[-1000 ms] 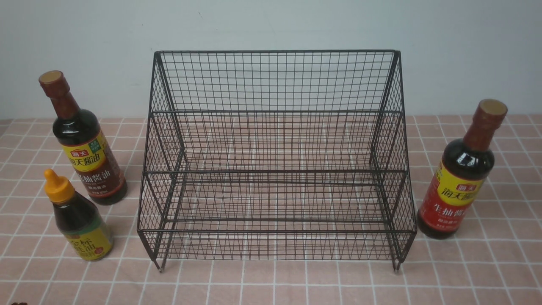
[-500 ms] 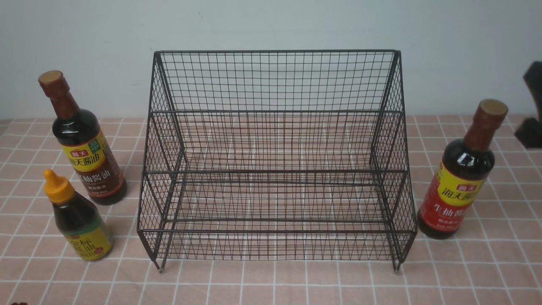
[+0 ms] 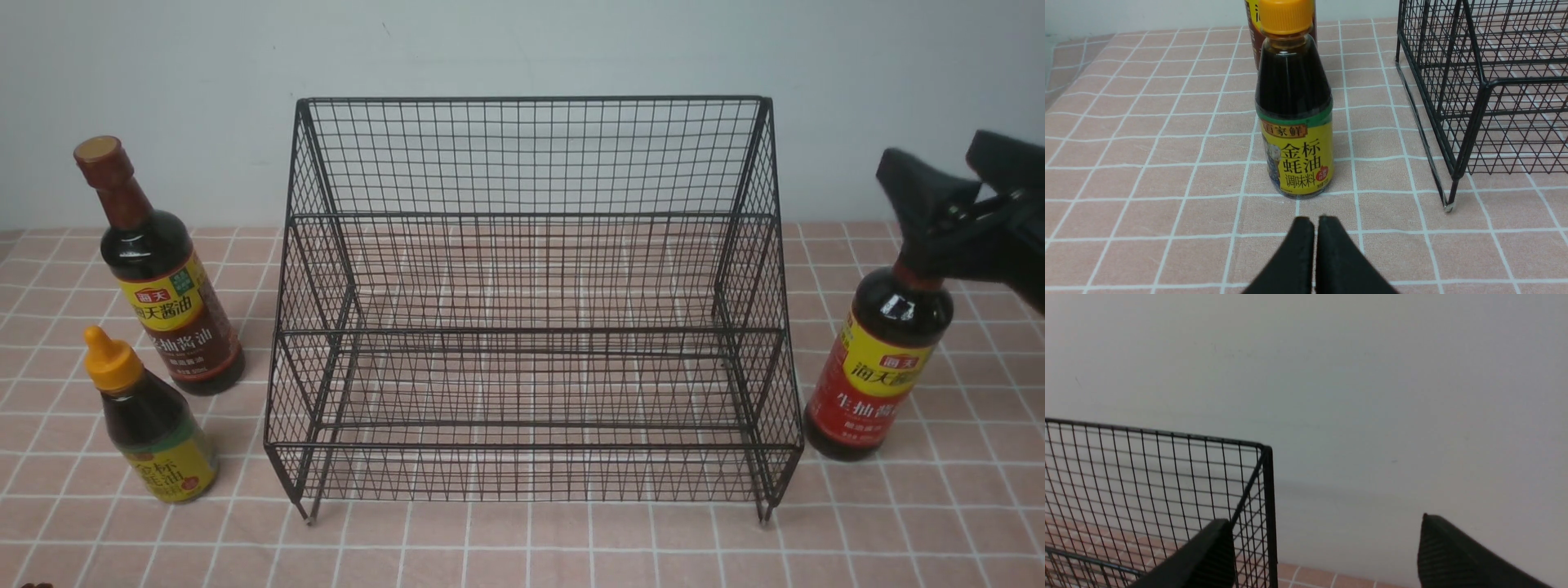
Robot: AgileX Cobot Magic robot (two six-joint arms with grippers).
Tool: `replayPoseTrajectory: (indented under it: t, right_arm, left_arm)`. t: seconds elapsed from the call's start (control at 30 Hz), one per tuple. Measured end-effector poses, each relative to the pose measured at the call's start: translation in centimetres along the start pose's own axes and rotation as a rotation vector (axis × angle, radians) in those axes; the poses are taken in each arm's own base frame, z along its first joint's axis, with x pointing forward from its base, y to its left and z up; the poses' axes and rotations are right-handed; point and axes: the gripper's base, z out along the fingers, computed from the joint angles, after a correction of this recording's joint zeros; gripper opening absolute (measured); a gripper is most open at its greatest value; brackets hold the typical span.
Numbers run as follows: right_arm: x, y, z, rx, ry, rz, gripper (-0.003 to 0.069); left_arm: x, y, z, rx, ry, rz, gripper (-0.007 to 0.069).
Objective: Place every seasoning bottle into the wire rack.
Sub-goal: Use the right arm to grab the condiment bottle closest to it, then use the right arm to put the condiment bottle back on the shelf
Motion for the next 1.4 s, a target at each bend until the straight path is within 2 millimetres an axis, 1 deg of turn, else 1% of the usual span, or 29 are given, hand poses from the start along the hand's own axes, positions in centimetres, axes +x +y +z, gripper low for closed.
replayPoseTrajectory:
  t: [0.1, 0.13, 0.17, 0.2, 0.23, 0.27, 0.3, 0.33, 0.37, 0.5, 0.6, 0.73, 0.77, 0.83, 0.87, 0.9, 0.93, 0.97, 1.0, 1.03, 1.1, 1.17, 1.2, 1.23, 1.27, 1.37, 1.4]
  right_arm:
    - [0.9, -0.1, 0.5, -0.001, 0.033, -0.007, 0.057]
    - [1.8, -0.2, 0.9, -0.001, 0.066, -0.005, 0.0567]
    - [1.9, -0.2, 1.0, -0.002, 0.07, -0.005, 0.0566]
    - [2.5, -0.2, 1.2, -0.003, 0.089, -0.003, 0.0551]
    - [2.9, -0.2, 1.4, -0.009, 0.106, -0.006, 0.052]
    - [3.2, -0.2, 1.5, -0.015, 0.116, -0.014, 0.0469]
    - [3.3, -0.1, 1.6, -0.024, 0.122, -0.027, 0.041]
    - [3.3, -0.1, 1.5, -0.029, 0.12, -0.039, 0.0304]
    - [3.1, -0.1, 1.4, -0.028, 0.115, -0.046, 0.0263]
    - [2.2, 0.0, 0.8, -0.023, 0.11, -0.088, 0.0268]
    - [0.1, 0.2, -0.2, -0.019, 0.037, -0.143, 0.0268]
    - [-3.9, 0.5, -1.3, -0.015, -0.109, -0.193, 0.0268]
    - [-6.0, 0.7, -1.8, -0.019, -0.19, -0.212, 0.0268]
    - [-9.5, 1.3, -2.5, -0.041, -0.314, -0.242, 0.0268]
    - [-10.0, 1.4, -2.7, -0.048, -0.334, -0.247, 0.0268]
    - [-12.2, 2.0, -3.0, -0.084, -0.409, -0.264, 0.0268]
    - [-13.1, 2.4, -3.1, -0.109, -0.441, -0.263, 0.0268]
    - [-13.5, 2.5, -3.2, -0.114, -0.454, -0.266, 0.0268]
    - [-14.9, 3.4, -3.2, -0.178, -0.491, -0.269, 0.0268]
    - [-15.2, 3.5, -3.2, -0.185, -0.497, -0.271, 0.0268]
    - [-16.2, 4.8, -2.8, -0.278, -0.518, -0.272, 0.0268]
    - [-16.6, 6.0, -2.1, -0.358, -0.511, -0.261, 0.0268]
    - [-16.4, 6.2, -1.9, -0.37, -0.506, -0.264, 0.0268]
    - [-16.3, 7.0, -1.3, -0.411, -0.493, -0.26, 0.0268]
    - [-16.2, 7.1, -1.2, -0.415, -0.491, -0.258, 0.0268]
    - [-14.8, 8.5, 0.8, -0.482, -0.438, -0.237, 0.0268]
    - [-14.7, 8.6, 1.0, -0.485, -0.431, -0.235, 0.0268]
  left_arm:
    - [0.0, 0.0, 0.0, 0.0, 0.0, 0.0, -0.0007]
    - [0.0, 0.0, 0.0, 0.0, 0.0, 0.0, -0.0007]
    - [0.0, 0.0, 0.0, 0.0, 0.0, 0.0, -0.0007]
    - [0.0, 0.0, 0.0, 0.0, 0.0, 0.0, -0.0007]
    - [0.0, 0.0, 0.0, 0.0, 0.0, 0.0, -0.0007]
    - [0.0, 0.0, 0.0, 0.0, 0.0, 0.0, -0.0007]
    - [0.0, 0.0, 0.0, 0.0, 0.0, 0.0, -0.0007]
    - [0.0, 0.0, 0.0, 0.0, 0.0, 0.0, -0.0007]
    - [0.0, 0.0, 0.0, 0.0, 0.0, 0.0, -0.0007]
    - [0.0, 0.0, 0.0, 0.0, 0.0, 0.0, -0.0007]
    - [0.0, 0.0, 0.0, 0.0, 0.0, 0.0, -0.0007]
    - [0.0, 0.0, 0.0, 0.0, 0.0, 0.0, -0.0007]
    - [0.0, 0.0, 0.0, 0.0, 0.0, 0.0, -0.0007]
    - [0.0, 0.0, 0.0, 0.0, 0.0, 0.0, -0.0007]
    - [0.0, 0.0, 0.0, 0.0, 0.0, 0.0, -0.0007]
    - [0.0, 0.0, 0.0, 0.0, 0.0, 0.0, -0.0007]
    - [0.0, 0.0, 0.0, 0.0, 0.0, 0.0, -0.0007]
    - [0.0, 0.0, 0.0, 0.0, 0.0, 0.0, -0.0007]
    - [0.0, 0.0, 0.0, 0.0, 0.0, 0.0, -0.0007]
    - [0.0, 0.0, 0.0, 0.0, 0.0, 0.0, -0.0007]
    - [0.0, 0.0, 0.0, 0.0, 0.0, 0.0, -0.0007]
    - [0.0, 0.0, 0.0, 0.0, 0.0, 0.0, -0.0007]
    - [0.0, 0.0, 0.0, 0.0, 0.0, 0.0, -0.0007]
    - [0.0, 0.0, 0.0, 0.0, 0.0, 0.0, -0.0007]
    - [0.0, 0.0, 0.0, 0.0, 0.0, 0.0, -0.0007]
    - [0.0, 0.0, 0.0, 0.0, 0.0, 0.0, -0.0007]
    - [0.0, 0.0, 0.0, 0.0, 0.0, 0.0, -0.0007]
